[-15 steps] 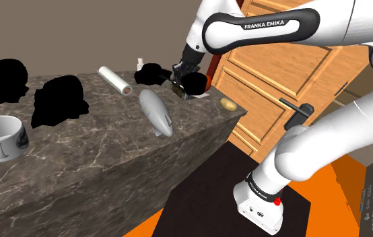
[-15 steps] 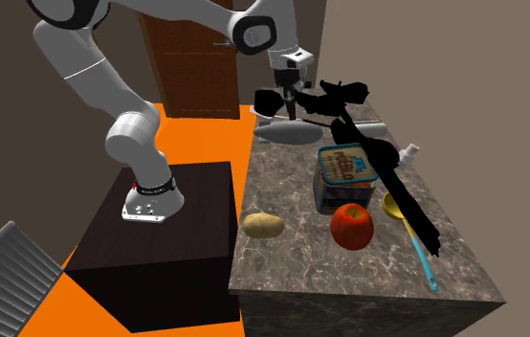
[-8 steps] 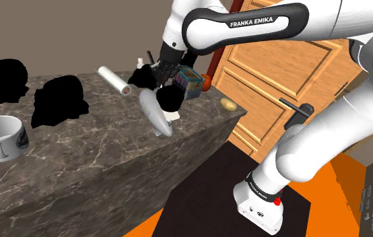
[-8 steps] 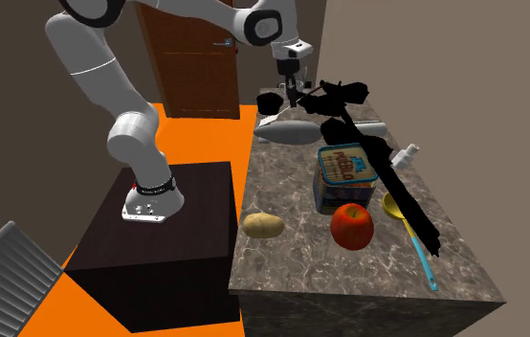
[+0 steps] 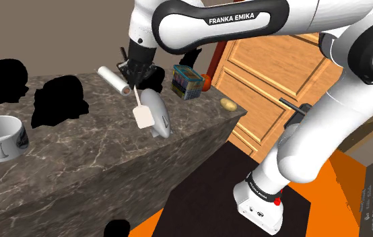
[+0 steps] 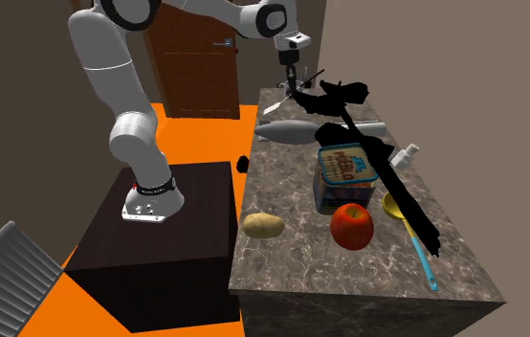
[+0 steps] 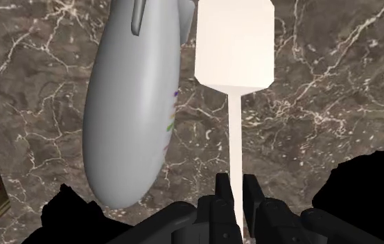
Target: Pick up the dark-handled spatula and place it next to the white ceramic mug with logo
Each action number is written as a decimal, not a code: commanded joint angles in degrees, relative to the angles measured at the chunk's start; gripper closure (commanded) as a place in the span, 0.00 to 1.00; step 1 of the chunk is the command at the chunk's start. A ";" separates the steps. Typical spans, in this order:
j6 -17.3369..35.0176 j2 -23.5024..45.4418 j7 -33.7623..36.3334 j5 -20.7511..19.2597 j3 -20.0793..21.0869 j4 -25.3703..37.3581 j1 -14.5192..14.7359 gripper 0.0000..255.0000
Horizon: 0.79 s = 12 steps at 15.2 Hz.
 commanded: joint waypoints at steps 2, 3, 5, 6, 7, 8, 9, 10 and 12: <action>-1.39 4.46 4.41 -2.38 1.77 4.98 1.75 1.00; -2.08 6.16 5.86 -3.30 2.31 7.03 2.46 1.00; -3.62 9.73 8.66 -5.18 3.19 11.42 4.09 1.00; -4.49 11.58 10.00 -6.15 3.57 13.75 4.99 1.00; -5.13 12.91 10.89 -6.81 3.76 15.45 5.69 1.00; -4.42 13.04 11.04 -6.93 3.66 14.85 5.74 1.00; -3.71 13.18 11.21 -7.07 3.61 14.27 5.75 1.00; -3.02 13.34 11.38 -7.22 3.57 13.70 5.75 1.00; -1.63 13.69 11.74 -7.54 3.48 12.61 5.76 1.00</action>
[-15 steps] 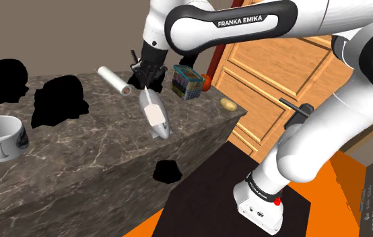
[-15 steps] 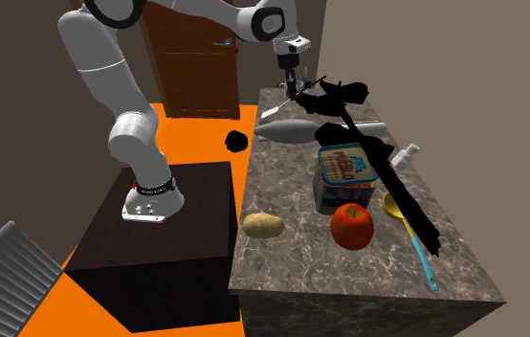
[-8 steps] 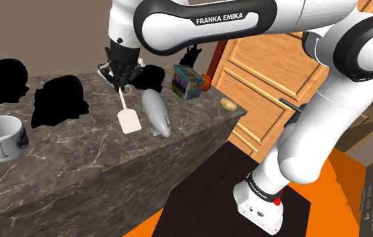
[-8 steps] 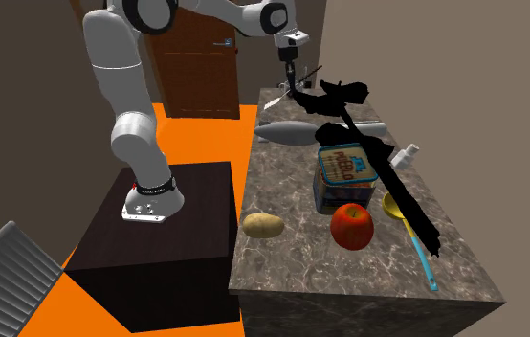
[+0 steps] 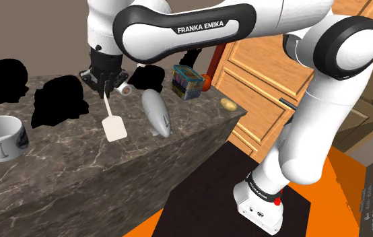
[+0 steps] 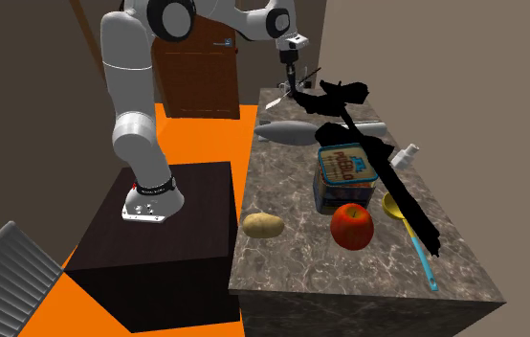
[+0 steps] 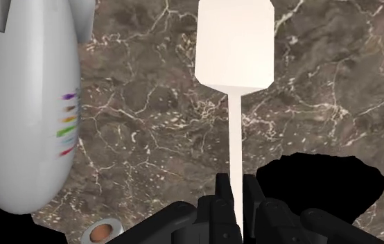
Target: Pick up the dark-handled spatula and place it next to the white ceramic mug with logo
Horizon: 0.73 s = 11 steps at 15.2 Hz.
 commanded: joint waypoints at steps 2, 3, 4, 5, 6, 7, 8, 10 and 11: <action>2.09 0.61 0.60 -0.55 -0.13 -1.56 0.05 1.00; 2.77 0.83 0.80 -0.74 -0.19 -2.06 0.07 1.00; 3.44 1.06 1.00 -0.94 -0.24 -2.54 0.09 1.00; 4.11 1.30 1.21 -1.15 -0.30 -3.00 0.11 1.00; 4.77 1.55 1.42 -1.36 -0.36 -3.45 0.14 1.00; 5.43 1.82 1.64 -1.59 -0.43 -3.89 0.16 1.00; 6.08 2.09 1.86 -1.82 -0.50 -4.31 0.20 1.00; 7.38 2.67 2.32 -2.31 -0.65 -5.12 0.27 1.00; 8.02 2.98 2.55 -2.57 -0.73 -5.50 0.31 1.00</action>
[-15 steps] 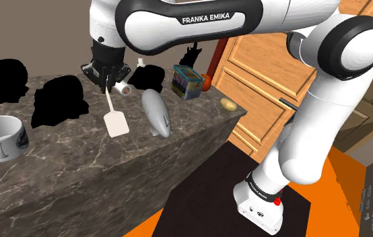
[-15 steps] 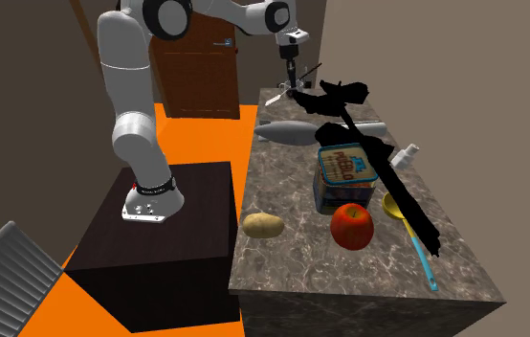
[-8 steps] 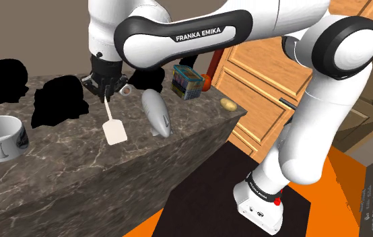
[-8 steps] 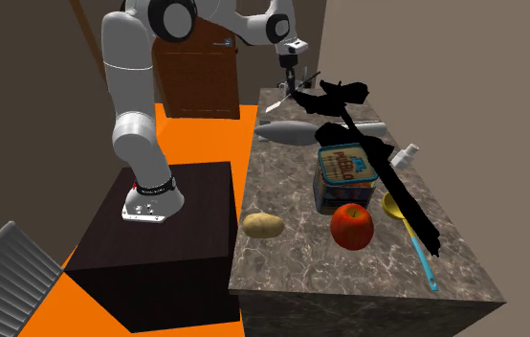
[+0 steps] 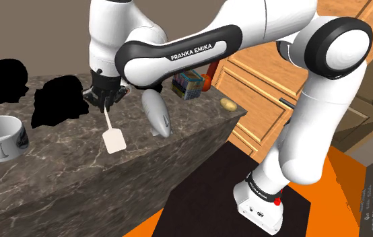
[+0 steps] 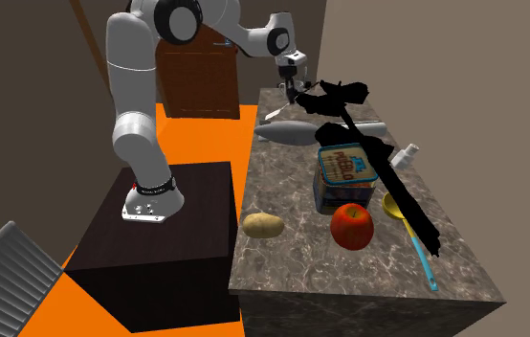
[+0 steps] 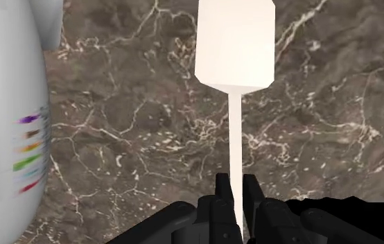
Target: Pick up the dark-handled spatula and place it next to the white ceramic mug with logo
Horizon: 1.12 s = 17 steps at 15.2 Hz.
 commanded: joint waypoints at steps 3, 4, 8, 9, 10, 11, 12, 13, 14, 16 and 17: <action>2.62 1.36 0.96 -1.11 -0.37 -1.43 0.18 1.00; 3.24 1.71 1.22 -1.39 -0.47 -1.76 0.24 1.00; 5.69 3.19 2.29 -2.61 -0.93 -2.93 0.51 1.00; 6.29 3.59 2.57 -2.94 -1.05 -3.19 0.59 1.00; 7.15 4.17 2.98 -3.41 -1.25 -3.54 0.71 1.00; 7.15 4.17 2.98 -3.41 -1.25 -3.54 0.71 1.00; 7.15 4.17 2.98 -3.41 -1.25 -3.54 0.71 1.00; 7.15 4.17 2.98 -3.41 -1.25 -3.54 0.71 1.00; 7.15 4.17 2.98 -3.41 -1.25 -3.54 0.71 1.00; 7.15 4.17 2.98 -3.41 -1.25 -3.54 0.71 1.00; 7.15 4.17 2.98 -3.41 -1.25 -3.54 0.71 1.00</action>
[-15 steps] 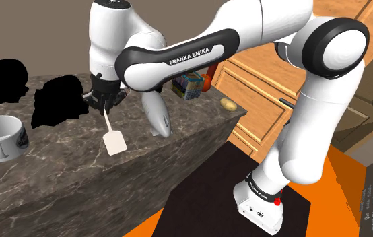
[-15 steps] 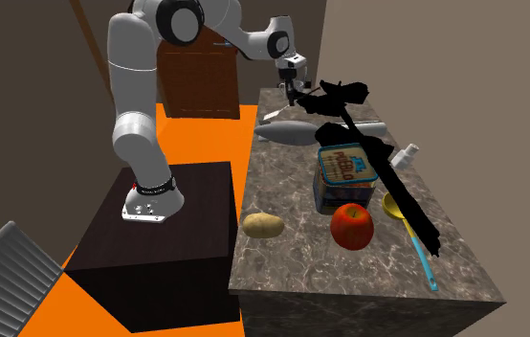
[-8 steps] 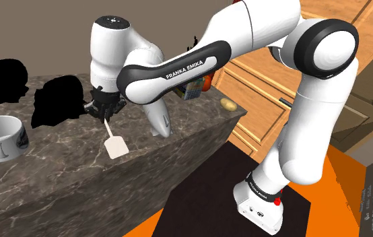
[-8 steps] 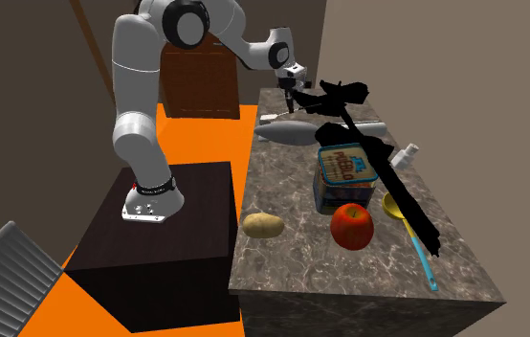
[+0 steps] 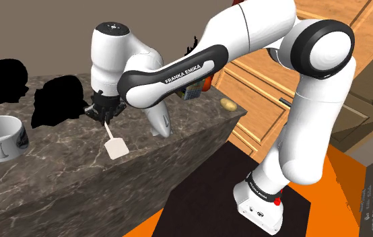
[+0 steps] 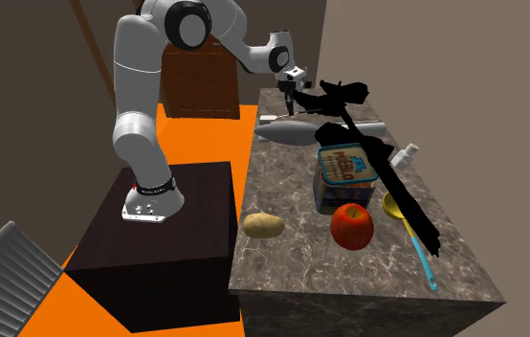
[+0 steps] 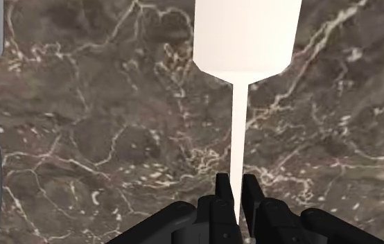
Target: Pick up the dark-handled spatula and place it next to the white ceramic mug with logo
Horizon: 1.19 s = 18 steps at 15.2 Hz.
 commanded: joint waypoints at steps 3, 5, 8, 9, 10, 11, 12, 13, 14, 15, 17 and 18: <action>0.01 0.01 0.00 -0.01 0.00 0.00 0.00 0.00; 0.01 0.02 0.02 -0.01 0.00 0.01 0.01 0.00; -1.33 -1.30 -0.52 0.84 0.41 0.16 -0.17 0.00; -2.70 -2.55 -1.04 1.67 0.80 0.40 -0.33 0.00; -4.10 -3.76 -1.54 2.47 1.15 0.72 -0.45 0.00; -5.23 -4.68 -1.93 3.09 1.39 1.04 -0.53 0.00; -5.23 -4.68 -1.93 3.09 1.38 1.04 -0.52 0.00; -5.22 -4.68 -1.93 3.09 1.37 1.03 -0.52 0.00; -5.23 -4.68 -1.93 3.09 1.37 1.03 -0.51 0.00; -5.23 -4.68 -1.93 3.09 1.37 1.03 -0.51 0.00; -5.23 -4.68 -1.93 3.09 1.37 1.04 -0.51 0.00; -5.23 -4.68 -1.93 3.09 1.37 1.04 -0.51 0.00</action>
